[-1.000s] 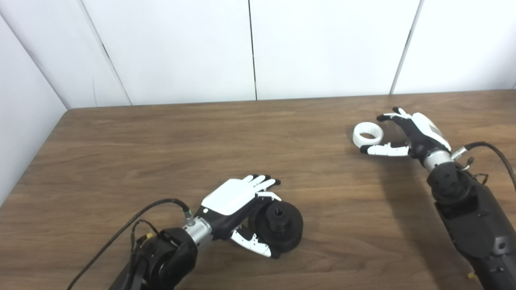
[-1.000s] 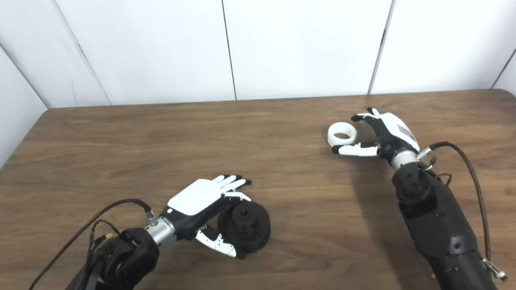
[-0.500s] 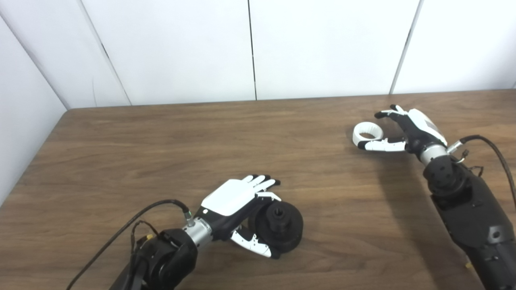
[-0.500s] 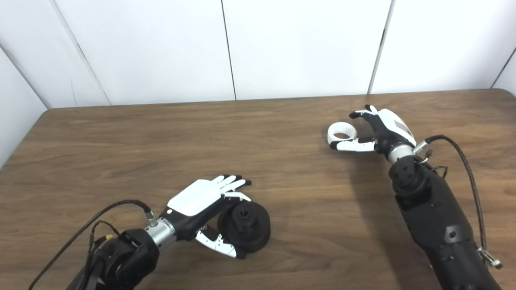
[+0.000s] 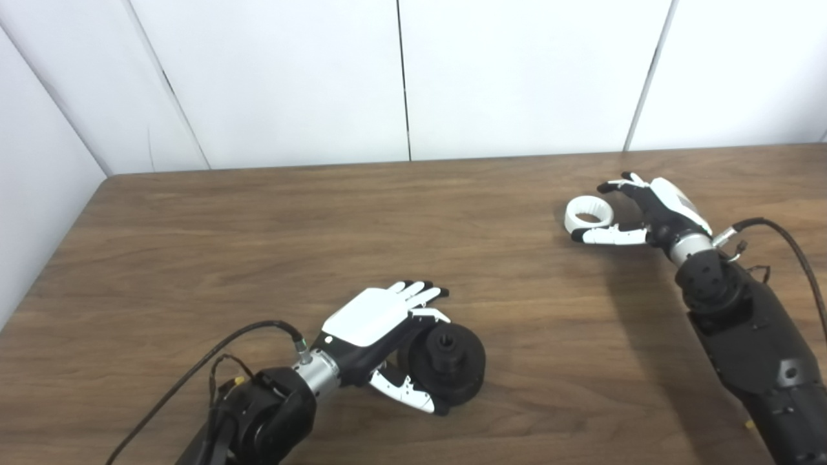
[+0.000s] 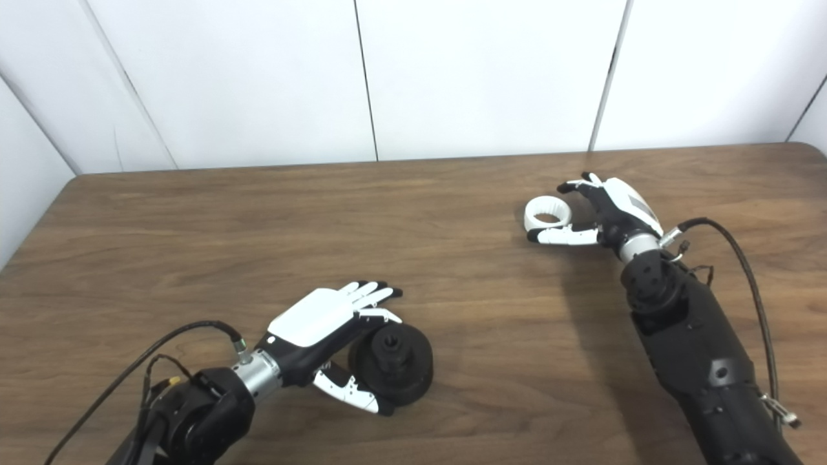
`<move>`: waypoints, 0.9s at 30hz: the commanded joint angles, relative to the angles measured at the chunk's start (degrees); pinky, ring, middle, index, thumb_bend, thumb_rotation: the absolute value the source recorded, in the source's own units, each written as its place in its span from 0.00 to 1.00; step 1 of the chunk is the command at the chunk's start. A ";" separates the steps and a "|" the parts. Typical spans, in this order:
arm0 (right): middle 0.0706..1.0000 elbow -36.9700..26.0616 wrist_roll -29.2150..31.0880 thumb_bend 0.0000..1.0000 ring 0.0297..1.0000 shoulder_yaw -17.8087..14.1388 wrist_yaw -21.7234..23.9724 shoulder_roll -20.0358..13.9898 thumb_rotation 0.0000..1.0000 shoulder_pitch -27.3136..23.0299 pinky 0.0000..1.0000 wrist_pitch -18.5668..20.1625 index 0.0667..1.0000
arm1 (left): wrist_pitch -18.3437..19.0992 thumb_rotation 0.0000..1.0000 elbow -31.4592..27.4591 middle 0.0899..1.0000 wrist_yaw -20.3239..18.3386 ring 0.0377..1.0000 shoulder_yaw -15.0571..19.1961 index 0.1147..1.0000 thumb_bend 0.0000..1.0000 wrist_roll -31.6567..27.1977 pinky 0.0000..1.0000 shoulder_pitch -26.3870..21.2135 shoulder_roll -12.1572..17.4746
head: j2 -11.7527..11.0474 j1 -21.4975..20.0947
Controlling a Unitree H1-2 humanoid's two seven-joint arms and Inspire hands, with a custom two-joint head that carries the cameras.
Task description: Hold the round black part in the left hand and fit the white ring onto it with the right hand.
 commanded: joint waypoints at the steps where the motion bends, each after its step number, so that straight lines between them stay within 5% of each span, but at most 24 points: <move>1: 0.99 -1.20 -0.49 0.88 1.00 0.05 -1.69 -0.58 0.46 -3.42 1.00 -2.27 0.82 | -0.42 0.54 -0.45 0.98 -0.57 1.00 -0.48 0.69 0.88 0.57 0.98 -0.35 0.16 | 0.05 0.02; 27: 0.99 -0.92 -0.61 0.85 1.00 1.99 -1.55 0.05 0.40 -3.95 0.99 -1.74 0.82 | -0.65 0.55 -0.67 0.96 0.14 1.00 -0.39 0.68 0.88 0.60 0.98 -0.13 0.26 | -0.03 0.23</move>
